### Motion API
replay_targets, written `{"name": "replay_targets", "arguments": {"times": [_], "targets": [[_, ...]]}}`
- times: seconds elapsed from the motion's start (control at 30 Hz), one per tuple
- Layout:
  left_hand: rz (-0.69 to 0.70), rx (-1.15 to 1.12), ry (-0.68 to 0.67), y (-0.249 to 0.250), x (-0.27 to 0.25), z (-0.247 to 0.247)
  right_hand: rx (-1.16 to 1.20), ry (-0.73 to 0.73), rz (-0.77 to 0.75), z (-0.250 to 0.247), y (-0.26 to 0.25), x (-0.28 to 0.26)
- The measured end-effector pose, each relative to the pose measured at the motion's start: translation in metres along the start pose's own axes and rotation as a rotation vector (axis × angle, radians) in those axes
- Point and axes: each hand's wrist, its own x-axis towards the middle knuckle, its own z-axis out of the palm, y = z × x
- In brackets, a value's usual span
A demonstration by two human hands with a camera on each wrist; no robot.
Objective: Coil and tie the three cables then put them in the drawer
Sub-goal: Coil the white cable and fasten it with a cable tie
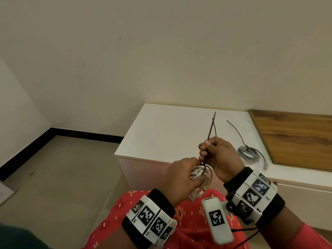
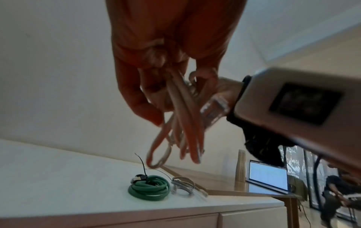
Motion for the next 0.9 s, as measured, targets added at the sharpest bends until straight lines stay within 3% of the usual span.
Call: {"name": "replay_targets", "arguments": {"times": [0.13,0.27,0.4,0.63,0.9], "targets": [[-0.028,0.144,0.093,-0.003,-0.005,0.010,0.178,0.001,0.084,0.006,-0.001,-0.003],[0.144,0.356,0.181,-0.005,-0.010,0.019,0.128,-0.006,0.041,0.009,-0.003,-0.006],[0.181,0.421,0.174,-0.005,-0.009,0.014,0.112,-0.014,0.031,0.010,-0.004,-0.008],[0.083,0.248,0.334,-0.006,-0.005,0.007,-0.172,-0.082,-0.324,0.026,0.001,-0.023],[0.021,0.102,0.377,-0.014,0.000,-0.001,-0.245,-0.026,-0.431,0.040,0.025,-0.034]]}}
